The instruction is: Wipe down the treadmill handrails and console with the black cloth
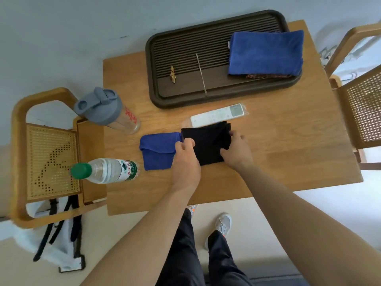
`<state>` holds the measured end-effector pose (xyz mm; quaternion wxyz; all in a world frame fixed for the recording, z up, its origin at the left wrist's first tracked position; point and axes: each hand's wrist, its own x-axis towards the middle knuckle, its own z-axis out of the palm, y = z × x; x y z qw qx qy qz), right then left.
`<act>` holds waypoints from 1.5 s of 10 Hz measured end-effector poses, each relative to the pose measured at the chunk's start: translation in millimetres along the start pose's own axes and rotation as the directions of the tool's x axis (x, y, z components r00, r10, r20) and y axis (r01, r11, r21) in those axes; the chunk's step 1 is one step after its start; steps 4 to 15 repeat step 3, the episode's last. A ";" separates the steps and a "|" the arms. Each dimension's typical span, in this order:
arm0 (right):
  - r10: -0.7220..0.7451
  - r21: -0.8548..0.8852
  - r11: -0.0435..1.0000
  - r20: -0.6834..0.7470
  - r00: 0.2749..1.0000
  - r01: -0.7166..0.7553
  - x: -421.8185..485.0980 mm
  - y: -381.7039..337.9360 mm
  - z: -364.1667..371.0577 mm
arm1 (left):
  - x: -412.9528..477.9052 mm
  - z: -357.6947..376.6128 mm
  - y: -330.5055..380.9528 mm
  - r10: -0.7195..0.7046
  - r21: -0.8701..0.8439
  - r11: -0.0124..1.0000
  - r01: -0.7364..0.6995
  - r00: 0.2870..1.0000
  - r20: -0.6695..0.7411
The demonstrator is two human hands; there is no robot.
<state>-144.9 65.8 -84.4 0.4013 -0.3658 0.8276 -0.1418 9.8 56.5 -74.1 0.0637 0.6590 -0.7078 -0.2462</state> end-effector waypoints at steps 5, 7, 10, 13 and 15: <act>0.021 -0.262 0.965 -0.016 1.000 -0.024 -19.4 -10.2 -33.2 | 6.0 -36.9 1.1 -0.039 0.158 0.987 0.009 0.981 0.188; 0.021 -0.262 0.965 -0.016 1.000 -0.024 -19.4 -10.2 -33.2 | 6.0 -36.9 1.1 -0.039 0.158 0.987 0.009 0.981 0.188; 0.021 -0.262 0.965 -0.016 1.000 -0.024 -19.4 -10.2 -33.2 | 6.0 -36.9 1.1 -0.039 0.158 0.987 0.009 0.981 0.188; 0.021 -0.262 0.965 -0.016 1.000 -0.024 -19.4 -10.2 -33.2 | 6.0 -36.9 1.1 -0.039 0.158 0.987 0.009 0.981 0.188; 0.021 -0.262 0.965 -0.016 1.000 -0.024 -19.4 -10.2 -33.2 | 6.0 -36.9 1.1 -0.039 0.158 0.987 0.009 0.981 0.188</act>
